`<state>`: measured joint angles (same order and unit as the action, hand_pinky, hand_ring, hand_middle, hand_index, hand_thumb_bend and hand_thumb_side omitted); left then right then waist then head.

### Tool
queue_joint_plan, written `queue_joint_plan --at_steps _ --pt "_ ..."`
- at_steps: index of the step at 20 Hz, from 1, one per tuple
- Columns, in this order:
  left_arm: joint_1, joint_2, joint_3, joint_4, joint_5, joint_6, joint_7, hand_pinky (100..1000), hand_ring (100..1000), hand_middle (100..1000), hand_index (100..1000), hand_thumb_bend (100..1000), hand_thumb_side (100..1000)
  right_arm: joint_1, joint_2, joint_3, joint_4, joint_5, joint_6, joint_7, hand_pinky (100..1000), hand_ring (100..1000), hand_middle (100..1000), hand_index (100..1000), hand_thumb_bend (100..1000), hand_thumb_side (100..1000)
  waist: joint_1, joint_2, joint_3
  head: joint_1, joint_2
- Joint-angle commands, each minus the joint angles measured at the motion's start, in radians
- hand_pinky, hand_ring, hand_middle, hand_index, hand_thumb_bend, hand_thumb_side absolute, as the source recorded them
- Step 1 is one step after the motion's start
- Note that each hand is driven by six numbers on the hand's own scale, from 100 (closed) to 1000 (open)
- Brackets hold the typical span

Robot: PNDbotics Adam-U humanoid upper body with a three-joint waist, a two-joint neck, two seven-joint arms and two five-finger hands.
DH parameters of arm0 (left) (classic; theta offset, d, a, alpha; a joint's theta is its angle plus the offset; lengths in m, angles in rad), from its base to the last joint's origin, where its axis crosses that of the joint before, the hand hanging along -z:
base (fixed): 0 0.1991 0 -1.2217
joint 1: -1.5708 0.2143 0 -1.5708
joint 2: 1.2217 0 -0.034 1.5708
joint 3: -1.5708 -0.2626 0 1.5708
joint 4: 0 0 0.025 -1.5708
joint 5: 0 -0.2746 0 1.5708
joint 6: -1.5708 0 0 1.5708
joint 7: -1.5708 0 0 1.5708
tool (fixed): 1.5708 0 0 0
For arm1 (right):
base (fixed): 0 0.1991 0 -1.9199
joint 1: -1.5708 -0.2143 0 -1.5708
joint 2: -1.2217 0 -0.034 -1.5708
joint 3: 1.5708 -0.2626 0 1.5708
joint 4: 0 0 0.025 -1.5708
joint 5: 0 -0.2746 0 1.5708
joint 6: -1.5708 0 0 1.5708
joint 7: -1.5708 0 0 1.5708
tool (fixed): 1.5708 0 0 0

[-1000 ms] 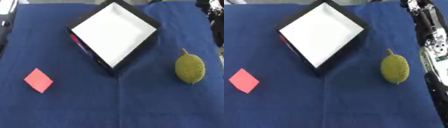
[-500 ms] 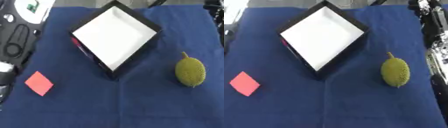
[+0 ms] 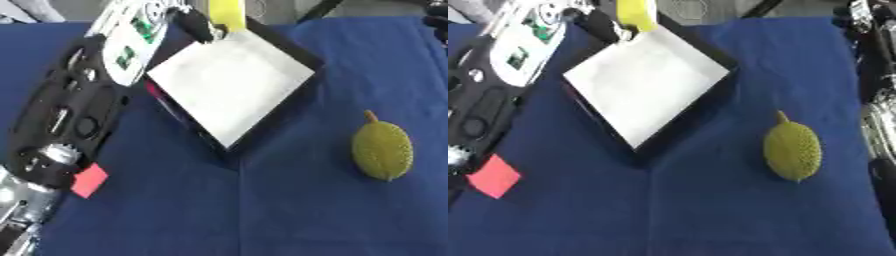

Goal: Pick up objects on the table and place them in the box.

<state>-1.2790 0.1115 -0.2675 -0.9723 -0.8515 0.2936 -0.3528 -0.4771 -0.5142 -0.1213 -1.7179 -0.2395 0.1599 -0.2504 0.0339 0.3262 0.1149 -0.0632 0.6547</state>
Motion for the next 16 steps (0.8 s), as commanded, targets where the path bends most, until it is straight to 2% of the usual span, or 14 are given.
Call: queue_joint_plan --at_steps 1,5,6,9,12,14,16 --pt "-0.011 -0.013 0.022 0.038 -0.048 -0.019 0.034 742 772 767 639 344 100 -0.024 -0.013 -0.001 -0.033 0.013 -0.005 -0.015 1000 852 749 864 100 704 0.003 -0.012 -0.006 0.011 -0.016" --pt "-0.001 -0.036 0.051 0.091 -0.105 -0.054 0.046 753 784 782 676 363 100 -0.036 -0.006 0.004 -0.04 0.018 -0.009 -0.024 1000 851 748 864 100 708 0.001 -0.007 -0.013 0.018 -0.018" --pt "0.0 -0.038 0.056 0.1 -0.118 -0.063 0.042 771 805 805 731 408 118 -0.037 -0.005 0.005 -0.041 0.018 -0.009 -0.025 1000 850 747 864 100 711 0.001 -0.006 -0.015 0.019 -0.019" --pt "0.001 -0.042 0.07 0.111 -0.155 -0.09 0.03 829 866 869 869 519 345 -0.037 -0.004 0.008 -0.041 0.016 -0.009 -0.024 1000 849 746 863 100 715 0.001 -0.005 -0.015 0.018 -0.02" --pt "0.0 -0.041 0.08 0.109 -0.18 -0.1 0.028 843 880 881 908 596 463 -0.037 -0.003 0.009 -0.041 0.013 -0.008 -0.023 1000 848 745 863 100 718 0.001 -0.006 -0.014 0.017 -0.015" --pt "-0.003 -0.038 0.083 0.103 -0.188 -0.104 0.034 840 879 878 906 614 468 -0.036 -0.004 0.009 -0.04 0.01 -0.007 -0.022 1000 848 745 863 100 719 0.001 -0.007 -0.013 0.017 -0.011" --pt "-0.01 -0.033 0.089 0.093 -0.183 -0.106 0.038 831 873 871 896 583 443 -0.034 -0.004 0.008 -0.04 0.008 -0.006 -0.024 1000 848 745 863 100 721 0.002 -0.008 -0.012 0.017 -0.006"
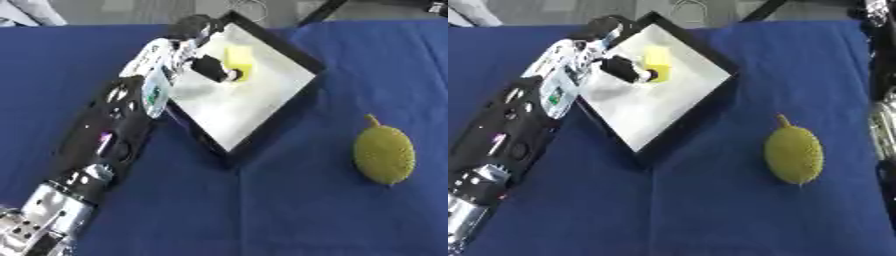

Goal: Pick up objects on the table and place them in the box.

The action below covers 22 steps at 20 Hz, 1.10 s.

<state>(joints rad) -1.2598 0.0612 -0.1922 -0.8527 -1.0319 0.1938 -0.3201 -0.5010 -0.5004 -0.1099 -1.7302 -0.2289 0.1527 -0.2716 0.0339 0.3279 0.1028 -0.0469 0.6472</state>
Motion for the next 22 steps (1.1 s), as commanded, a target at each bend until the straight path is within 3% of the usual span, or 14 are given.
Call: queue_joint_plan --at_steps 1,6,11,22 --pt "-0.034 0.025 0.016 -0.038 0.005 -0.006 0.009 829 872 870 893 571 434 -0.009 -0.019 -0.004 -0.028 -0.003 0.001 -0.005 1000 848 745 863 100 720 0.003 -0.011 0.001 -0.002 0.005" --pt "-0.073 0.096 0.029 -0.139 0.073 -0.006 0.016 815 862 864 880 471 389 0.004 -0.035 -0.006 -0.03 -0.007 -0.001 -0.01 999 846 743 863 100 721 0.016 -0.023 0.016 -0.024 0.027" --pt "-0.091 0.207 0.05 -0.262 0.15 -0.055 0.003 805 854 861 876 424 394 0.032 -0.056 -0.012 -0.023 -0.003 0.0 -0.011 999 845 743 863 100 722 0.029 -0.042 0.044 -0.064 0.051" --pt "0.019 0.449 -0.025 -0.542 0.322 -0.073 -0.098 813 856 865 877 446 382 0.074 -0.083 -0.022 -0.017 -0.003 -0.005 -0.017 998 843 740 862 100 721 0.033 -0.074 0.101 -0.114 0.071"
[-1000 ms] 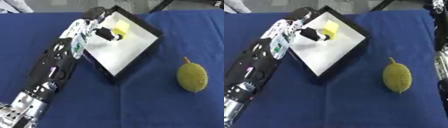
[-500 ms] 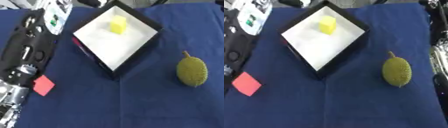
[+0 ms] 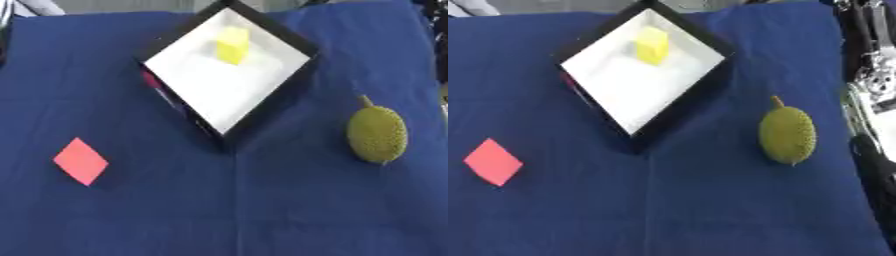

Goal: Pick up objects on the table and place them in the box.

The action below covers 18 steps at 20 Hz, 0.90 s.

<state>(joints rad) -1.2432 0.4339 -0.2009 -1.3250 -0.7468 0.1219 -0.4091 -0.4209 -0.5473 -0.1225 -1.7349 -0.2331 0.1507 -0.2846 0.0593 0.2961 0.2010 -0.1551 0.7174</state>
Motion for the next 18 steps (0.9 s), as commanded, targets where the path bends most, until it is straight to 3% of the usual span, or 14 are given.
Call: queue_joint_plan --at_steps 1,11,13,14,18 --pt "0.021 0.1 -0.029 -0.096 0.053 -0.005 -0.011 813 855 864 875 446 378 -0.004 -0.038 -0.01 -0.013 0.001 -0.003 -0.004 998 843 740 862 100 722 0.007 -0.042 0.006 -0.007 -0.001" --pt "0.259 0.346 -0.153 -0.351 0.21 -0.081 -0.068 824 859 867 880 486 373 0.013 -0.056 -0.02 -0.015 0.008 -0.006 -0.011 997 841 737 861 100 728 0.008 -0.029 0.034 -0.028 -0.011" --pt "0.31 0.397 -0.163 -0.403 0.242 -0.095 -0.089 829 862 870 885 549 336 0.017 -0.06 -0.025 -0.017 0.01 -0.007 -0.015 997 841 737 861 100 725 0.006 -0.024 0.041 -0.037 -0.019" --pt "0.336 0.424 -0.163 -0.429 0.258 -0.102 -0.097 829 862 871 885 506 382 0.018 -0.061 -0.026 -0.017 0.011 -0.008 -0.017 997 841 737 861 100 729 0.005 -0.023 0.043 -0.039 -0.023" --pt "0.442 0.529 -0.146 -0.534 0.323 -0.152 -0.11 842 869 877 899 569 393 0.023 -0.063 -0.03 -0.019 0.013 -0.008 -0.021 997 840 737 861 100 732 0.0 -0.018 0.048 -0.044 -0.036"
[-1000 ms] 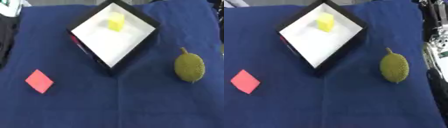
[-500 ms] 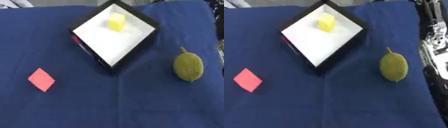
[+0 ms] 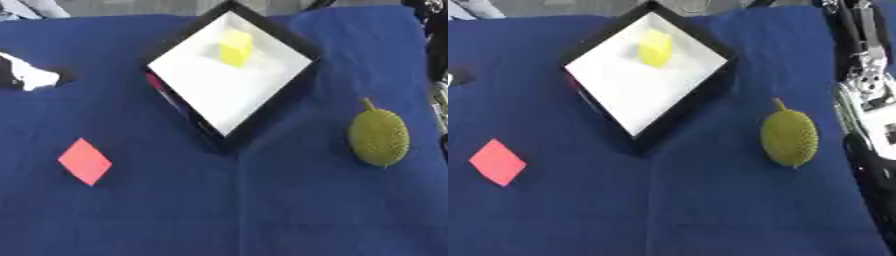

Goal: Pick up objects on the table and place them in the box.

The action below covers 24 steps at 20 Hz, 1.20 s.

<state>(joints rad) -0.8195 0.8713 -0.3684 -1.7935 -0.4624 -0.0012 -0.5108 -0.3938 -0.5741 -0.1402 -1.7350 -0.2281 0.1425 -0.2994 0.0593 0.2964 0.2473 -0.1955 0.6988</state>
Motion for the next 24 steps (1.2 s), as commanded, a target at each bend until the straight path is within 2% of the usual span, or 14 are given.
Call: queue_joint_plan --at_steps 1,4,5,8,11,16,18,24 --pt "0.044 0.117 0.029 -0.091 0.054 -0.041 -0.018 845 871 880 904 577 399 -0.002 -0.037 -0.013 -0.019 0.008 0.0 -0.007 997 840 737 861 100 733 -0.001 -0.017 0.003 -0.003 -0.019" --pt "0.123 0.197 0.058 -0.166 0.103 -0.044 -0.06 855 878 886 913 619 392 -0.002 -0.035 -0.012 -0.021 0.009 0.0 -0.007 997 840 737 861 100 735 -0.003 -0.014 0.001 0.008 -0.018" --pt "0.149 0.223 0.065 -0.185 0.119 -0.043 -0.075 861 884 888 912 672 362 -0.003 -0.033 -0.01 -0.021 0.009 0.0 -0.006 997 840 736 861 100 737 -0.004 -0.013 -0.002 0.014 -0.018" --pt "0.221 0.29 0.083 -0.204 0.163 -0.063 -0.115 864 887 890 914 737 328 -0.009 -0.026 -0.004 -0.022 0.009 0.002 0.0 997 840 736 860 100 739 -0.007 -0.01 -0.017 0.031 -0.017" --pt "0.291 0.328 0.099 -0.206 0.189 -0.093 -0.147 868 887 894 916 808 263 -0.014 -0.021 0.001 -0.022 0.01 0.003 0.005 996 841 736 860 100 742 -0.007 -0.008 -0.03 0.043 -0.017" --pt "0.37 0.345 0.118 -0.207 0.133 -0.137 -0.166 868 886 890 915 862 179 -0.019 -0.013 0.009 -0.021 0.012 0.006 0.012 996 841 736 859 100 746 -0.007 -0.007 -0.044 0.06 -0.015" --pt "0.371 0.339 0.108 -0.199 0.113 -0.144 -0.169 865 883 887 912 874 149 -0.02 -0.011 0.011 -0.021 0.013 0.007 0.014 996 841 735 859 100 747 -0.009 -0.006 -0.047 0.065 -0.014" --pt "0.344 0.315 0.069 -0.142 0.09 -0.191 -0.164 863 883 887 912 881 153 -0.021 -0.007 0.015 -0.02 0.017 0.008 0.019 996 841 735 859 100 752 -0.013 -0.003 -0.05 0.071 -0.012"
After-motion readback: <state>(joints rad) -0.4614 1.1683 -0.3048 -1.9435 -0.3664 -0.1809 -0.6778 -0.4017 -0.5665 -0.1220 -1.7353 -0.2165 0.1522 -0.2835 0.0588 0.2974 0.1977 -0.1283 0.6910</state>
